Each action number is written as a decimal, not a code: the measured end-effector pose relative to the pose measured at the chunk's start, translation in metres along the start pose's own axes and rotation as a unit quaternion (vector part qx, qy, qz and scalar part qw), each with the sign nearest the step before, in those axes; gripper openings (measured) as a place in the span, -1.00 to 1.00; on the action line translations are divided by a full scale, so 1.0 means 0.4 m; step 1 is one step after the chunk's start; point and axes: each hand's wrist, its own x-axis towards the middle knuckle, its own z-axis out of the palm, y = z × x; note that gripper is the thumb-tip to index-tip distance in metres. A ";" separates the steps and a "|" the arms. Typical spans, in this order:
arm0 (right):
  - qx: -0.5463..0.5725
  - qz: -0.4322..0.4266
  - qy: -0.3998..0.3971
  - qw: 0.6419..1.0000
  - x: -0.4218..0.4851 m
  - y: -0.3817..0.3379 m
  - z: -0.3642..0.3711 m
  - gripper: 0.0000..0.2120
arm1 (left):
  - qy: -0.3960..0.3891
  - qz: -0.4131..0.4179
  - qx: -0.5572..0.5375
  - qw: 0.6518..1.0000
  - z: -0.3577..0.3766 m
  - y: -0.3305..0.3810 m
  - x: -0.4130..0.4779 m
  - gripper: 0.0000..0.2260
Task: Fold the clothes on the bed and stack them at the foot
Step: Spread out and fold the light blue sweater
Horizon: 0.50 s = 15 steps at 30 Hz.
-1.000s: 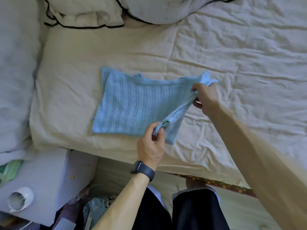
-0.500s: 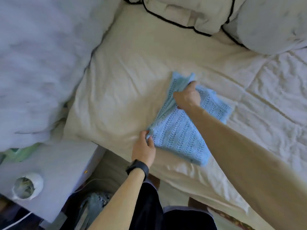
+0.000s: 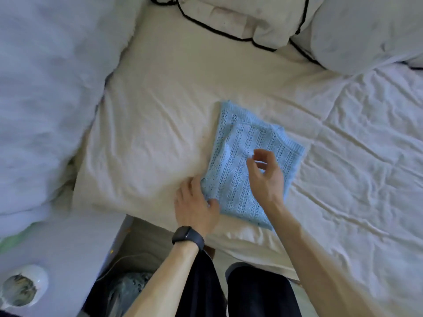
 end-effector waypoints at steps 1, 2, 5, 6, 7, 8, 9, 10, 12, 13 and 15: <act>-0.041 -0.005 0.049 0.998 -0.026 0.048 -0.026 -0.74 | 0.018 0.055 0.013 0.998 0.003 0.015 0.012 -0.38; -0.092 -0.006 0.087 0.992 -0.050 0.095 -0.049 -0.69 | 0.036 0.113 0.031 0.992 0.012 0.035 0.028 -0.37; -0.142 0.091 0.097 0.981 -0.094 0.209 -0.088 -0.35 | 0.013 0.267 0.119 0.956 0.048 0.117 0.110 -0.37; -0.108 0.134 0.077 0.982 -0.102 0.235 -0.090 -0.25 | -0.022 0.311 0.161 0.936 0.067 0.144 0.145 -0.38; -0.072 0.161 0.062 0.982 -0.109 0.258 -0.087 -0.18 | -0.058 0.354 0.211 0.909 0.089 0.169 0.182 -0.39; -0.047 0.169 0.060 0.983 -0.117 0.275 -0.082 -0.16 | -0.088 0.397 0.263 0.875 0.113 0.193 0.219 -0.40; -0.034 0.167 0.067 0.983 -0.124 0.287 -0.074 -0.16 | -0.111 0.433 0.309 0.839 0.132 0.214 0.256 -0.43; -0.019 0.163 0.075 0.984 -0.131 0.298 -0.065 -0.19 | -0.128 0.456 0.346 0.810 0.149 0.232 0.292 -0.44; 0.023 0.156 0.072 0.985 -0.144 0.315 -0.046 -0.31 | -0.143 0.457 0.403 0.780 0.169 0.261 0.357 -0.46; 0.046 0.159 0.065 0.984 -0.151 0.321 -0.038 -0.39 | -0.139 0.449 0.425 0.774 0.176 0.271 0.375 -0.46; 0.090 0.177 0.063 0.978 -0.166 0.334 -0.026 -0.54 | -0.112 0.443 0.425 0.781 0.184 0.298 0.375 -0.46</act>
